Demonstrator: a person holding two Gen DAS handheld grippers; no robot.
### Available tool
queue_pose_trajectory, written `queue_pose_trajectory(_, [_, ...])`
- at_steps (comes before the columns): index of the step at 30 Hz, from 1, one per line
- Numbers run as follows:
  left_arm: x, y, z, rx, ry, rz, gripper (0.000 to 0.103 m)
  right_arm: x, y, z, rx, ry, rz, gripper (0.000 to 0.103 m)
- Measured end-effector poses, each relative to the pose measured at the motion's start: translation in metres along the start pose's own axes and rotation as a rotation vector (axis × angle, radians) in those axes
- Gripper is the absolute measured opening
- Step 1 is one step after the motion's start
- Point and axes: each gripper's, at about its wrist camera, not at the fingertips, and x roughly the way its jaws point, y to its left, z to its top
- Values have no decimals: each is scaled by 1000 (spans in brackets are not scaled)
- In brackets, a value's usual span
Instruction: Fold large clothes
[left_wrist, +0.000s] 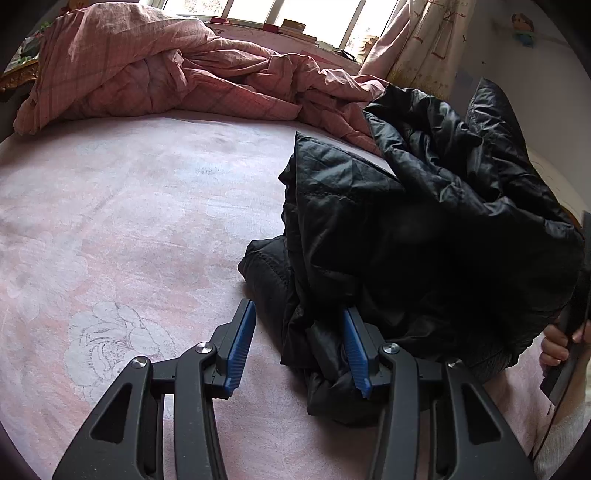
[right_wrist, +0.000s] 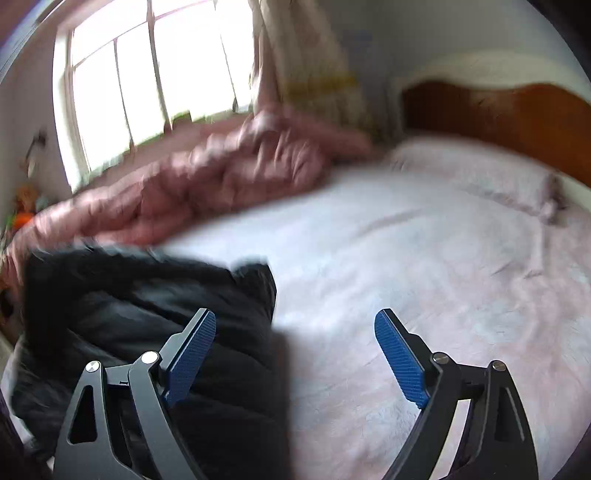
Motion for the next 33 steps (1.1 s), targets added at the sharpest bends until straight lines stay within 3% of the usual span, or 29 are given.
queue_pose_trajectory(2, [2,0,2,-1,5,-1,46,20,3,-9,7,82,138,86])
queue_pose_trajectory(7, [2,-1,3,2,0,-2,44,30,33,-30,-47,109,346,81])
queue_pose_trajectory(11, [-4,-6,3,30,-32,3,43,28,56,-42,-97,75,310,81])
queue_pose_trajectory(16, [-24,-34,-2,184,-115,67,44,18,82,-50,-209,35,259,81])
queue_pose_trajectory(18, [-46,-37,-2,231,-201,108,51,13,96,-54,-250,10,183,81])
queue_pose_trajectory(20, [-78,-40,-4,274,-338,154,71,6,109,-60,-288,-23,106,81])
queue_pose_trajectory(21, [-95,-41,-5,279,-415,147,75,5,114,-63,-308,-38,91,81])
queue_pose_trajectory(23, [-130,-47,-7,281,-562,47,91,7,119,-64,-333,-36,85,81])
queue_pose_trajectory(24, [-139,-51,-7,272,-586,5,94,7,120,-64,-340,-34,91,81])
queue_pose_trajectory(25, [-141,-57,-4,254,-575,-15,96,5,122,-64,-348,-35,91,81])
queue_pose_trajectory(28, [-123,-74,14,203,-428,-82,96,-1,130,-67,-393,-44,92,81])
queue_pose_trajectory(31, [-91,-93,26,253,-360,29,96,-7,135,-71,-438,-37,129,81])
queue_pose_trajectory(33, [-66,-94,29,261,-343,168,96,-8,133,-70,-448,-30,157,81])
